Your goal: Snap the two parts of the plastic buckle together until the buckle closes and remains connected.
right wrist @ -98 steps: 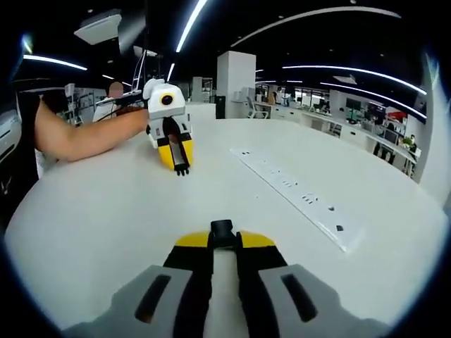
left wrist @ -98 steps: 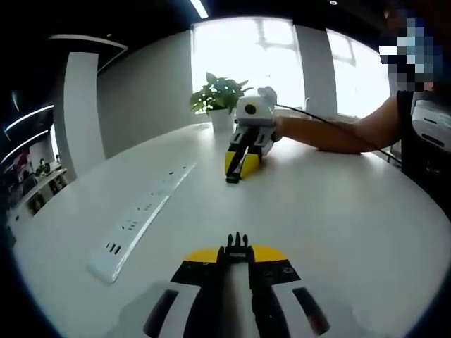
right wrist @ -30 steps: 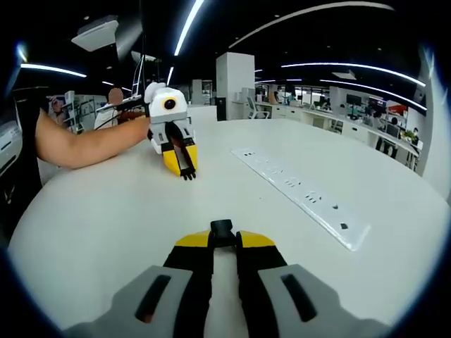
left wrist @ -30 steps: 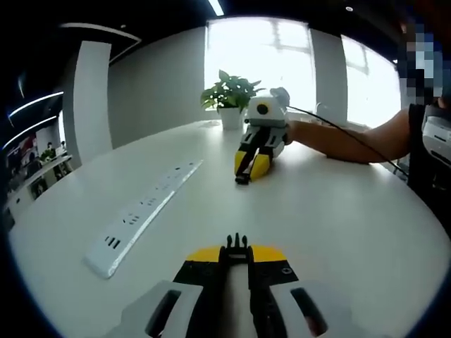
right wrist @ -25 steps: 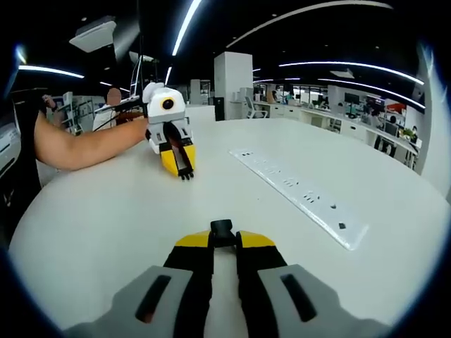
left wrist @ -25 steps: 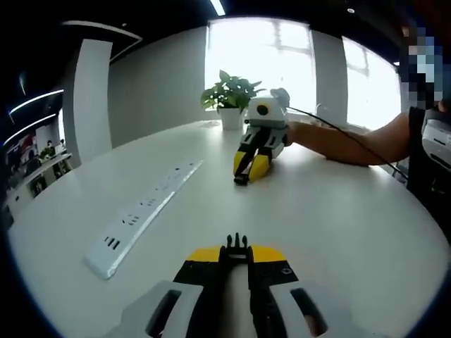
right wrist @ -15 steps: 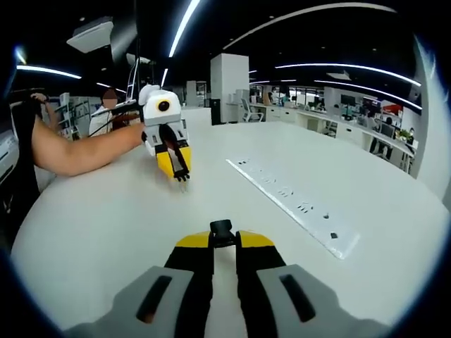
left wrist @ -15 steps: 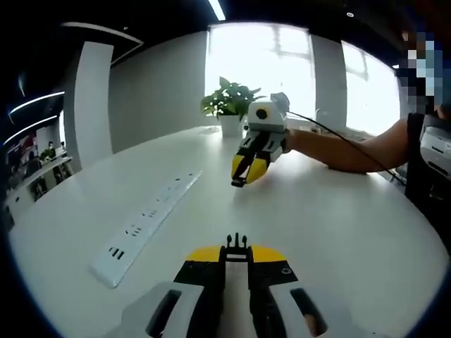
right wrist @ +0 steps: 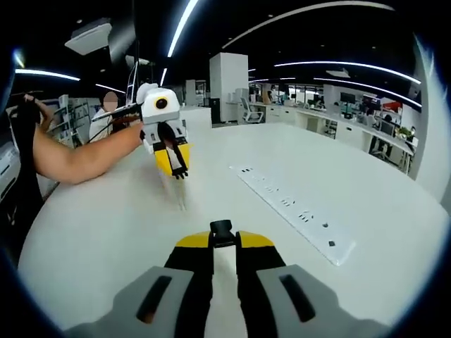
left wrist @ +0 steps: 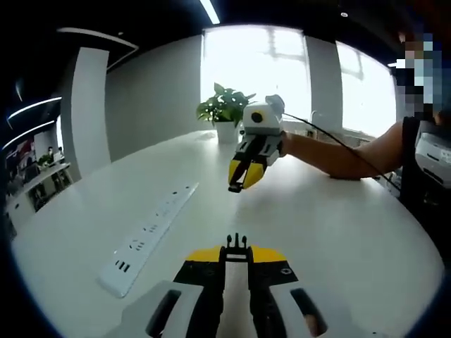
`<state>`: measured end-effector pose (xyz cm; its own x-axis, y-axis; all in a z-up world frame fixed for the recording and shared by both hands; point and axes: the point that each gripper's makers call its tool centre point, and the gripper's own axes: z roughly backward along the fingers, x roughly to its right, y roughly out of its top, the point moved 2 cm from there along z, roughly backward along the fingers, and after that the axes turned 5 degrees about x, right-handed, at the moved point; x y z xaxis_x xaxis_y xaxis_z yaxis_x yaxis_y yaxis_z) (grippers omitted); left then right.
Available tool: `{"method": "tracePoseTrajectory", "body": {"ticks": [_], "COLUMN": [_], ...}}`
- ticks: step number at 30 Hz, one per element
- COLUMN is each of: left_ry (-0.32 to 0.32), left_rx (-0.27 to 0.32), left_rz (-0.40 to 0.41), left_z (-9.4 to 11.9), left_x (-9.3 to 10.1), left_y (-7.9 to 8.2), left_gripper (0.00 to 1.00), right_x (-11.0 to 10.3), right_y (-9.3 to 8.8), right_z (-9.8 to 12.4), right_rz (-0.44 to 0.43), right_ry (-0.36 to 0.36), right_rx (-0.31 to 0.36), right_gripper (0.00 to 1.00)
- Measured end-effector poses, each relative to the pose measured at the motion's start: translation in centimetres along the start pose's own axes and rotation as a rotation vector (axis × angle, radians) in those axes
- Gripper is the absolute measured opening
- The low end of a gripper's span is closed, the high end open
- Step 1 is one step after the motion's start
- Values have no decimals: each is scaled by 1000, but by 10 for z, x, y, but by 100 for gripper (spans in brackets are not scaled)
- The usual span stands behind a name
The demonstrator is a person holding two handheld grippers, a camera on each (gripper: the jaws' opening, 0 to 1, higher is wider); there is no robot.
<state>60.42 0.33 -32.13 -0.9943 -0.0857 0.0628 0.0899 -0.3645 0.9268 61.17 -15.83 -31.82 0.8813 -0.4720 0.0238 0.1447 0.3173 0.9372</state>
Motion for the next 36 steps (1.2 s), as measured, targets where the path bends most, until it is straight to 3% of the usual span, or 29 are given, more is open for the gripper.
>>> {"method": "tracePoseTrajectory", "body": {"ticks": [8, 21, 24, 32, 36], "left_ry": [57, 32, 110, 127, 137], "left_rx": [-21, 65, 54, 64, 43], "left_rz": [4, 36, 89, 29, -5], "left_z": [4, 10, 15, 21, 20], "left_x": [-5, 6, -4, -2, -3], "left_y": [3, 24, 28, 39, 37], "left_gripper": [10, 10, 10, 10, 9], "right_x": [-5, -5, -1, -1, 2], "right_y": [18, 35, 41, 64, 63], "right_z": [8, 12, 13, 24, 23], "right_rz": [8, 31, 40, 49, 68], "right_ry": [-7, -48, -79, -107, -120], "right_rx": [16, 59, 73, 120, 112], "right_gripper": [10, 10, 10, 10, 9]}}
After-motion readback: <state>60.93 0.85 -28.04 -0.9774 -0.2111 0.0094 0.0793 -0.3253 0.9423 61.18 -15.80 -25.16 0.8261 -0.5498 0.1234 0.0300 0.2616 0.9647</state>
